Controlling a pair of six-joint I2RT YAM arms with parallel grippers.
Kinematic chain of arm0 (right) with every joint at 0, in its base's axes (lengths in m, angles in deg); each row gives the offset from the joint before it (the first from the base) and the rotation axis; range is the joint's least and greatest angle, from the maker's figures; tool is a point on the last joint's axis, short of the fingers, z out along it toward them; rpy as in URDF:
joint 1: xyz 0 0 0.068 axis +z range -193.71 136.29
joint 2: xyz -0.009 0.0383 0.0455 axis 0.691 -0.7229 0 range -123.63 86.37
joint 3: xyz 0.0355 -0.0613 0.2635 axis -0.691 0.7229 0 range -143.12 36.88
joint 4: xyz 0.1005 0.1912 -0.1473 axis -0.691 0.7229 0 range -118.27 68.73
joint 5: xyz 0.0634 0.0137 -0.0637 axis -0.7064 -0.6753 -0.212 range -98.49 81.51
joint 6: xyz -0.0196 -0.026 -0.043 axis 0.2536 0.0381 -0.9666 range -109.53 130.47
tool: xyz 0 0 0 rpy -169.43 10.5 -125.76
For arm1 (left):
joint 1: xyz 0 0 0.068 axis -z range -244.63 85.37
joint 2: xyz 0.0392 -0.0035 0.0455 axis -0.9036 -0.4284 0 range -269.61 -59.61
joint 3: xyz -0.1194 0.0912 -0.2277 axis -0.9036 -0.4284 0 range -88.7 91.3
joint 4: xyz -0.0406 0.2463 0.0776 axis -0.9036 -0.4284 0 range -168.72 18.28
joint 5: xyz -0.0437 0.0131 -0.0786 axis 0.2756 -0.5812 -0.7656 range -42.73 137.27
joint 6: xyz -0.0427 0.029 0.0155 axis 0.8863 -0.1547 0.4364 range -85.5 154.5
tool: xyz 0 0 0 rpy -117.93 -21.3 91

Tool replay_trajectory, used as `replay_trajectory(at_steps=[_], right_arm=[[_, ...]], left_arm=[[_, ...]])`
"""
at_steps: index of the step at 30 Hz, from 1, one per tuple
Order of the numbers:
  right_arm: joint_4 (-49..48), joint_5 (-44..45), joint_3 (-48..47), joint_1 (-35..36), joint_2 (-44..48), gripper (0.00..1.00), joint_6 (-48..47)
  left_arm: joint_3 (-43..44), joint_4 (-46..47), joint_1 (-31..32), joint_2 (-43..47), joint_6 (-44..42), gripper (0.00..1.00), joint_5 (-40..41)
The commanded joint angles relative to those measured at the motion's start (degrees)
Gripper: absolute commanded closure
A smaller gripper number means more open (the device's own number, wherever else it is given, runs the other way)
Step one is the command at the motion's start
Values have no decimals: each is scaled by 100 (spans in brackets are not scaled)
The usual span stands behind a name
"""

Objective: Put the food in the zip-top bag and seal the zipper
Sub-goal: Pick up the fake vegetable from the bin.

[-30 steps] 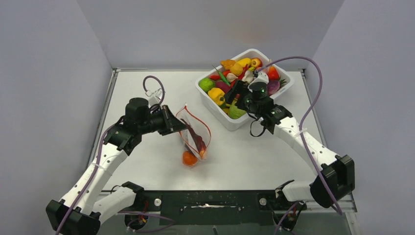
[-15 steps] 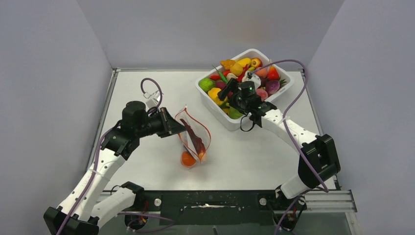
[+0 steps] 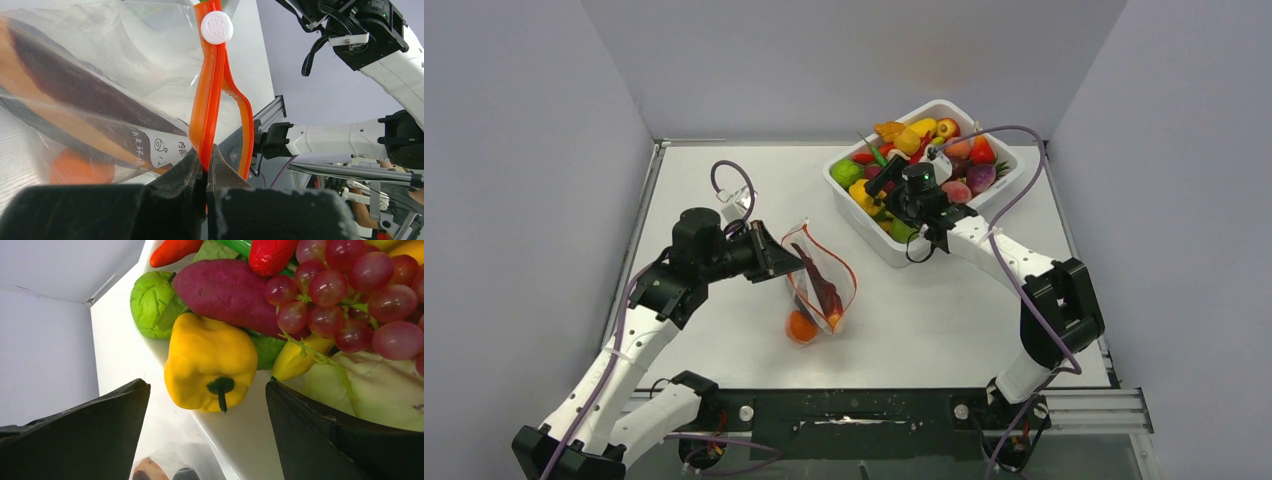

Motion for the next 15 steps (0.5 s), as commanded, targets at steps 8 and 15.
replay_trajectory(at_steps=[8,15], right_arm=[[-334,92,-368,36,-295,11,368],[-188,11,-610,51,-627,14,437]], left_arm=[[80,286,-30,219,-13,100,-99],[21,351,-30,235,57,100,-102]])
